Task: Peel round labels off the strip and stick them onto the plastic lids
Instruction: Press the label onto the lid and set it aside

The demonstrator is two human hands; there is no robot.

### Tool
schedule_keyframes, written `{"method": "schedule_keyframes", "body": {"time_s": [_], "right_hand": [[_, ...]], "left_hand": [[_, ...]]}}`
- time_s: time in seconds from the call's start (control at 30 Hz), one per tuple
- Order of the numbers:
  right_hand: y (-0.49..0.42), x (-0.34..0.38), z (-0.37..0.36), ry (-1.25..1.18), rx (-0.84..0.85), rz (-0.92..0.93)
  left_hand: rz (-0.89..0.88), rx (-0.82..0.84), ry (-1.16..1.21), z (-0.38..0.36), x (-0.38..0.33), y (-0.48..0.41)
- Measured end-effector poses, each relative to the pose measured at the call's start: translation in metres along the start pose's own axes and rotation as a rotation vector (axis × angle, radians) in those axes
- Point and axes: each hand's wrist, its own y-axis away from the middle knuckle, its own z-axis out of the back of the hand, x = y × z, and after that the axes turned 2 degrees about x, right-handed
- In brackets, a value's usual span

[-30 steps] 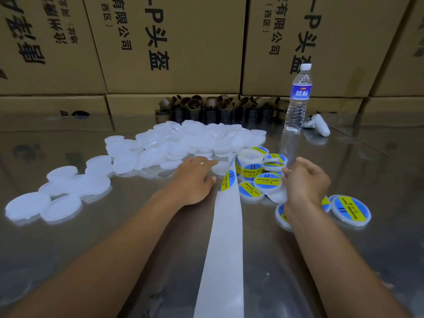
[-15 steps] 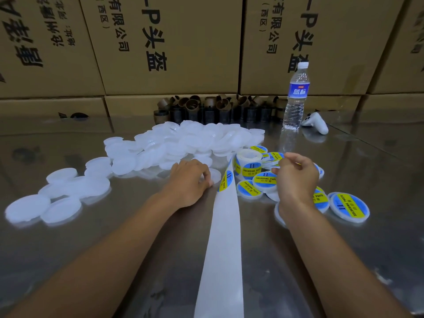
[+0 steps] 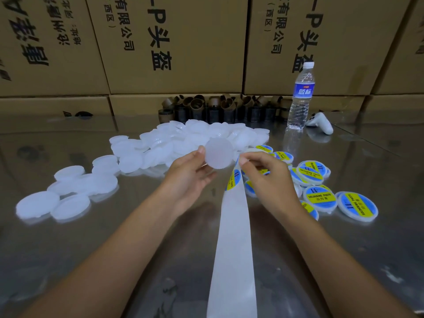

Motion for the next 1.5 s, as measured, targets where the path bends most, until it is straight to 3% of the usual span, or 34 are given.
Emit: {"method": "schedule_keyframes", "body": {"time_s": [0.17, 0.4, 0.53, 0.7, 0.83, 0.97, 1.23, 1.5], "right_hand": [[0.003, 0.003, -0.004, -0.033, 0.127, 0.023], [0.002, 0.009, -0.001, -0.184, 0.118, -0.099], [0.000, 0.010, 0.001, -0.241, 0.102, -0.213], [0.000, 0.015, 0.005, -0.588, 0.157, -0.328], [-0.001, 0.015, 0.005, -0.675, 0.191, -0.350], [-0.001, 0.014, 0.005, -0.617, 0.216, -0.311], [0.006, 0.012, -0.003, -0.282, 0.315, -0.187], [0.003, 0.008, -0.001, -0.259, 0.251, -0.158]], "left_hand": [[0.003, 0.091, 0.162, -0.008, 0.006, 0.005], [-0.013, 0.203, 0.211, -0.014, 0.013, 0.011], [-0.010, 0.252, 0.187, -0.014, 0.015, 0.013], [-0.021, 0.281, 0.086, -0.014, 0.018, 0.015], [-0.002, 0.280, 0.026, -0.013, 0.017, 0.014], [0.083, 0.260, 0.049, -0.012, 0.013, 0.014], [0.183, 0.294, 0.059, -0.015, 0.007, 0.013], [0.156, 0.313, -0.004, -0.010, 0.008, 0.011]]}}
